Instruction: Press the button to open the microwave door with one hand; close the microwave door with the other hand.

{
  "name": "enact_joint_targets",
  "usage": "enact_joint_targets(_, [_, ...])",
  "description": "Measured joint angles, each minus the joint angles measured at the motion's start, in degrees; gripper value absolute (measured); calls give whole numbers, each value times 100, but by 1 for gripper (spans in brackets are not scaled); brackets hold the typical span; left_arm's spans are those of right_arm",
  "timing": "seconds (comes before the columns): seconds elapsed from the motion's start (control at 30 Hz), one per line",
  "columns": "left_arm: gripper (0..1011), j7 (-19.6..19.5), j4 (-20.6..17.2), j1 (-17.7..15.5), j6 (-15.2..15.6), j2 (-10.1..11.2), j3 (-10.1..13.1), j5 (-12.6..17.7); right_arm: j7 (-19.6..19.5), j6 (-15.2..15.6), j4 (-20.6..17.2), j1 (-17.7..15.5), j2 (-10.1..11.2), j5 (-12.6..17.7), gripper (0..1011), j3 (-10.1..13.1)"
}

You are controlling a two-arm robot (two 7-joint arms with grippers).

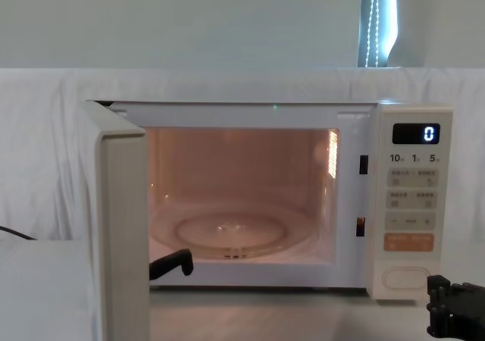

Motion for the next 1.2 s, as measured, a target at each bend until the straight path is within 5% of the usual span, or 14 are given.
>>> enact_joint_targets(0.6, [0, -335, -621, -228, 272, -174, -97, -280, -1, 0, 0, 0, 0, 0, 0, 0])
enact_joint_targets(1.2, [0, -704, -397, -973, 720, 248, 224, -424, -1, 0, 0, 0, 0, 0, 0, 0])
